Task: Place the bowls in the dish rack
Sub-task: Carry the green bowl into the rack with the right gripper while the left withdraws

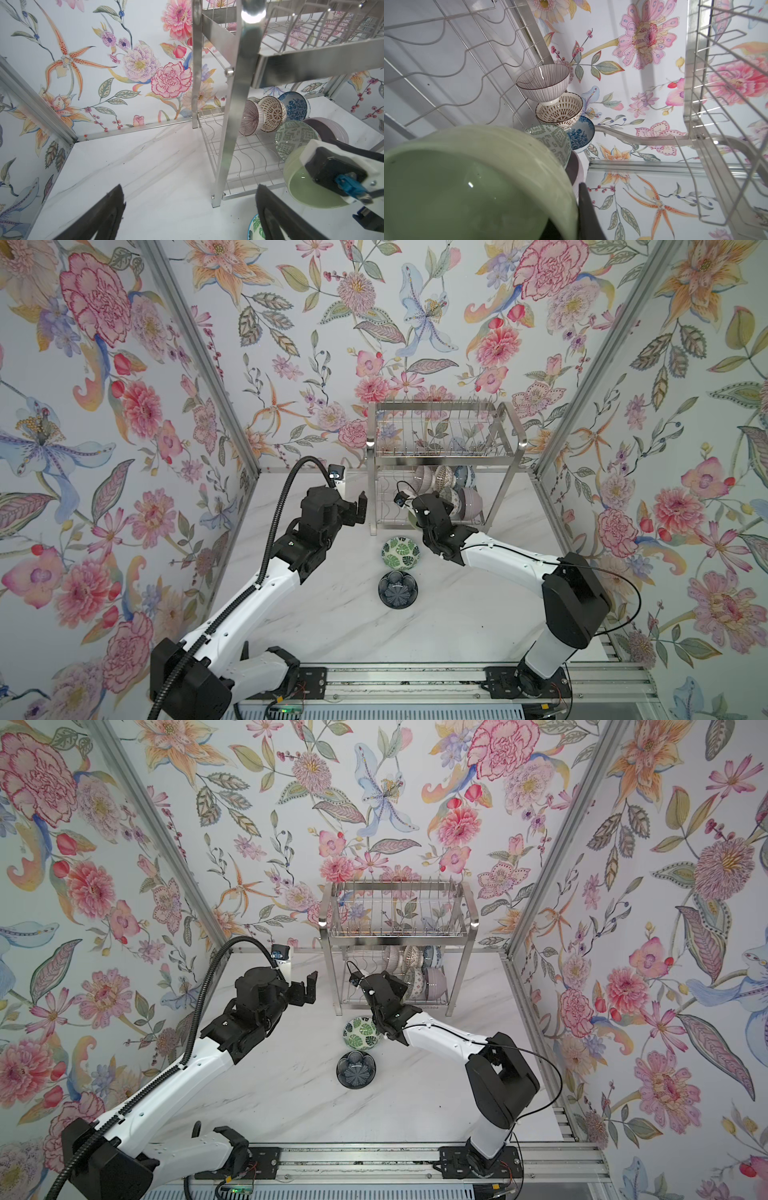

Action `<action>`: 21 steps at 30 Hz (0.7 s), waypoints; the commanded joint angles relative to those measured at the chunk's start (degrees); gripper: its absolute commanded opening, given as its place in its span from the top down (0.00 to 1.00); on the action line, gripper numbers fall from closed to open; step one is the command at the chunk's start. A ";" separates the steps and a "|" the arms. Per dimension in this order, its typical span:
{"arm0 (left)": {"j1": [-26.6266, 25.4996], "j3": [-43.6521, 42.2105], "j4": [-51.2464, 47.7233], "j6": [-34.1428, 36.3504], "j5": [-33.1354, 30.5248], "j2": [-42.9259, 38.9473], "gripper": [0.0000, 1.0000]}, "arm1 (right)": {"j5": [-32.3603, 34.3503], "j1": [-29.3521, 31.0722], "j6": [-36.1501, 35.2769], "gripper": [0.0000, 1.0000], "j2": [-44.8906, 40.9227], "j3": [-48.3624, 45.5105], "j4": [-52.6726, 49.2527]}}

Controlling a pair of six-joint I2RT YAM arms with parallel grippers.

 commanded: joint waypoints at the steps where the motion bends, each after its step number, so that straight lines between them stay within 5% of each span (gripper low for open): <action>1: 1.30 -1.83 -1.60 0.61 -0.66 -1.55 0.01 | 5.35 0.14 -9.45 1.00 3.00 4.29 11.77; 21: 5.58 -6.33 -0.37 0.17 2.51 -4.49 0.01 | 9.71 -4.18 -18.80 1.00 21.75 20.80 15.83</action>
